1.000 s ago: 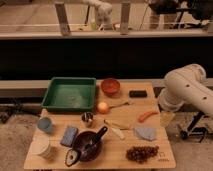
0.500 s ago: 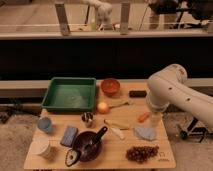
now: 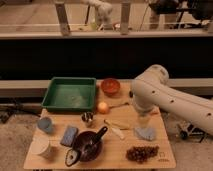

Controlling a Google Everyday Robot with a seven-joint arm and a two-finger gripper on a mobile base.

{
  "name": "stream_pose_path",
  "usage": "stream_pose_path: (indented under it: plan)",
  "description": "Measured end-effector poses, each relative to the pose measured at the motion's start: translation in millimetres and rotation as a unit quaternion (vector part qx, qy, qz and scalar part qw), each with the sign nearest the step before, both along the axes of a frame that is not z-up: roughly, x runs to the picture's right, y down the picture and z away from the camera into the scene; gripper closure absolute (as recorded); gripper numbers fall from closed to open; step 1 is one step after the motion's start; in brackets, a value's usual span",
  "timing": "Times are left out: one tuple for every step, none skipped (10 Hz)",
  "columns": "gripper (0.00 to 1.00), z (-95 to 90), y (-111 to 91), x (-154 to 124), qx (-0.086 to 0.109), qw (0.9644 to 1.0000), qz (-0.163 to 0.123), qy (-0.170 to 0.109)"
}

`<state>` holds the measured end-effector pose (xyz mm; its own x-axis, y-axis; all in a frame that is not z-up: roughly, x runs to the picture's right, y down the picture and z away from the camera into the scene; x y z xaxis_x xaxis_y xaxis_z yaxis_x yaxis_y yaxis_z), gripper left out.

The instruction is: Place brush in tray

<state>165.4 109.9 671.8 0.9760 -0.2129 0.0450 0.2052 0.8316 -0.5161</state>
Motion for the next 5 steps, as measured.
stream_pose_path:
  plan:
    - [0.2,-1.9,2,-3,-0.001,1.0,-0.008,-0.003]
    - [0.2,-5.0,3,-16,-0.001,0.9996,-0.024,-0.012]
    - [0.2,-7.3,4,-32,-0.001,0.999,-0.039,-0.021]
    - [0.2,-8.7,5,-40,-0.001,0.9986,-0.047,-0.026]
    - [0.2,-11.3,6,-46,-0.001,0.9978,-0.058,-0.031]
